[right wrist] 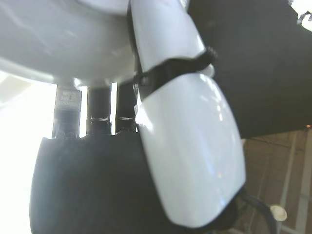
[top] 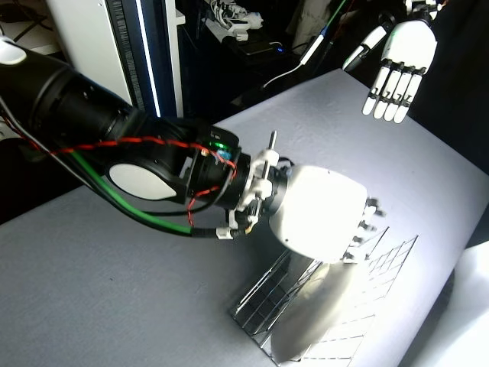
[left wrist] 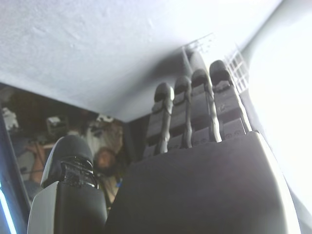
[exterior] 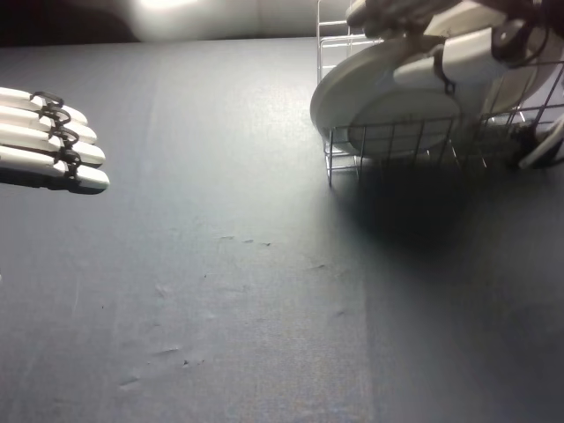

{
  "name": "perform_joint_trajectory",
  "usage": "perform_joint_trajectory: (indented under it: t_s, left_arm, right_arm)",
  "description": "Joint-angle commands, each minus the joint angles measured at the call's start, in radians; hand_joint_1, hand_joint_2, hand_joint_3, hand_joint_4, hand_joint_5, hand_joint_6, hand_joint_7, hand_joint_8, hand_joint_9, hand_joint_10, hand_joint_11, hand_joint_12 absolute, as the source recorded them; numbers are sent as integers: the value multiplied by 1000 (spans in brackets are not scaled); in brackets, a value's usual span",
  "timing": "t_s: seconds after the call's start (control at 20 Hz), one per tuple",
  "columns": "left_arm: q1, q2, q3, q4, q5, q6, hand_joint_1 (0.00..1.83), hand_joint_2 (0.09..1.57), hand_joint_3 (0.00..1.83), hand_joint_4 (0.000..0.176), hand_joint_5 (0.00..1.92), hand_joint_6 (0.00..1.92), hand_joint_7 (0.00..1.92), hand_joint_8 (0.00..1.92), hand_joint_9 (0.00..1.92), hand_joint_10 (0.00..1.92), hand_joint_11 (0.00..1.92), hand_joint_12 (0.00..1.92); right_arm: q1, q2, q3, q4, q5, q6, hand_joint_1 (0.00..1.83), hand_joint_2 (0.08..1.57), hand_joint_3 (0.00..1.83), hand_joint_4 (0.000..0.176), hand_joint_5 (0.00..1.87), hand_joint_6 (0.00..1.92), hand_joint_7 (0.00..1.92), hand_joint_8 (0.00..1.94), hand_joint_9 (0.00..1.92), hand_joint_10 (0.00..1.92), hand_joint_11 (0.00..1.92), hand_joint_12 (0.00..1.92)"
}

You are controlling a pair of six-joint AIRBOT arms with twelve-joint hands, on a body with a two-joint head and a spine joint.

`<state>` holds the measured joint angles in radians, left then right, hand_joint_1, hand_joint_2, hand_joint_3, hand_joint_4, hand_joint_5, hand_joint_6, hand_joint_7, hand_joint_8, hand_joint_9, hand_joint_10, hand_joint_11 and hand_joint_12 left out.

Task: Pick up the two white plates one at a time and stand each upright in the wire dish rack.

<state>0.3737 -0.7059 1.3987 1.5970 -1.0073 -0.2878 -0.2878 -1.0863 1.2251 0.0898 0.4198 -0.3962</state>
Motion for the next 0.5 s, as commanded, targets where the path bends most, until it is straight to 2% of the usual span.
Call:
perform_joint_trajectory:
  t_s: [0.0, 0.2, 0.3, 0.35, 0.4, 0.45]
  left_arm:
    - [-15, 13, -2, -72, -30, 12, 0, 1161, 0, 0, 135, 2, 92, 2, 64, 5, 0, 171]
    - [-18, 25, -13, -51, -35, 45, 0, 1163, 0, 0, 166, 2, 123, 3, 90, 3, 0, 258]
    - [-22, 26, -14, -39, -45, 51, 0, 1163, 0, 0, 109, 5, 57, 6, 21, 7, 0, 57]
    - [-22, 29, -19, -36, -53, 58, 0, 1161, 0, 0, 113, 9, 61, 10, 23, 11, 3, 36]
    - [-22, 36, -28, -31, -59, 75, 0, 1156, 0, 0, 173, 5, 127, 5, 89, 9, 57, 82]
    - [-22, 41, -34, -25, -63, 88, 0, 1169, 0, 0, 173, 5, 138, 2, 100, 3, 11, 208]
  right_arm:
    - [21, 10, -8, 7, 118, 8, 1322, 1030, 0, 0, 695, 6, 785, 0, 786, 154, 392, 1177]
    - [58, 19, -33, -4, 118, 8, 1293, 1036, 1, 0, 612, 0, 707, 0, 735, 99, 339, 1203]
    - [65, 22, -44, -97, 139, 9, 1262, 1037, 1, 0, 581, 0, 677, 0, 713, 78, 310, 1214]
    - [69, 23, -49, -135, 147, 11, 1248, 1044, 2, 0, 566, 0, 665, 0, 702, 66, 286, 1235]
    - [75, 23, -51, -175, 155, 11, 1235, 1037, 0, 0, 568, 2, 659, 0, 694, 60, 279, 1237]
    - [78, 23, -51, -216, 177, 11, 1238, 1027, 0, 0, 566, 1, 665, 3, 706, 63, 290, 1242]
